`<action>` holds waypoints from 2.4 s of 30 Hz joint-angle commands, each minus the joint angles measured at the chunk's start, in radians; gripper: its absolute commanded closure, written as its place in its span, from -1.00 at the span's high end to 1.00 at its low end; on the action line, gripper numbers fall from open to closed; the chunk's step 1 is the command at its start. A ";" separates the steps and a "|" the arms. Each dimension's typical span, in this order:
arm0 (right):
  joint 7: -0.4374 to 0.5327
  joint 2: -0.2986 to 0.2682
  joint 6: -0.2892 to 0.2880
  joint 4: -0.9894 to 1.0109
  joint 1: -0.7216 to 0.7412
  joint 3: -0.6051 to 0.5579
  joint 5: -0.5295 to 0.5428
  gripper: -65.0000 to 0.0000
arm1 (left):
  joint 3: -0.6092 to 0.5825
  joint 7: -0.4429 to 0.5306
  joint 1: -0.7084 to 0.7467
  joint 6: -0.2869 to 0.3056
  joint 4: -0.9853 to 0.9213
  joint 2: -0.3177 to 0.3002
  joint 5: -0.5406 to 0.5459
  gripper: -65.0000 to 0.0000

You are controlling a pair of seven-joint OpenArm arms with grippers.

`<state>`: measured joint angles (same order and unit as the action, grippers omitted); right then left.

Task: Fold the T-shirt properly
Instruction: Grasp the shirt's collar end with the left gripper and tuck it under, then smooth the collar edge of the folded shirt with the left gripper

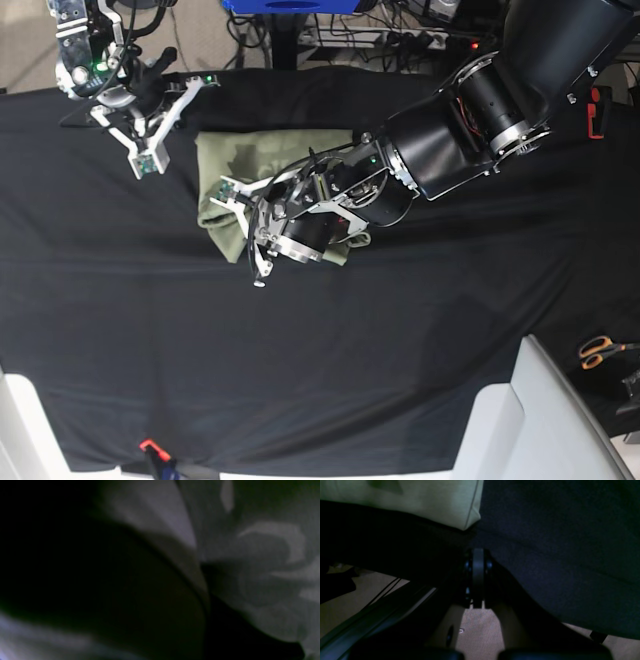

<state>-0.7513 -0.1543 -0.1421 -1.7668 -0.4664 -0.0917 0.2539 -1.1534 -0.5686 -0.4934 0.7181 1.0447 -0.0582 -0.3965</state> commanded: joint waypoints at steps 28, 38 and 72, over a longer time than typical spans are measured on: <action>0.011 -0.003 -0.001 -0.015 0.004 -0.007 0.003 -1.00 | 0.146 0.038 -0.201 -0.020 -0.008 0.051 0.020 0.77; 0.009 -0.003 -0.001 -0.015 0.005 -0.007 0.003 -1.00 | 0.186 0.037 -0.146 -0.020 0.079 0.050 0.018 0.77; 0.009 -0.003 -0.001 -0.021 0.031 -0.004 0.005 -1.00 | 0.260 -0.236 0.062 -0.020 0.538 -0.102 0.020 0.74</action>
<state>-0.7551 -0.1509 -0.1406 -1.7668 -0.4362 -0.0998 0.2543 -0.9047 -0.8013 -0.4099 0.7074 1.5658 -0.1631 -0.3645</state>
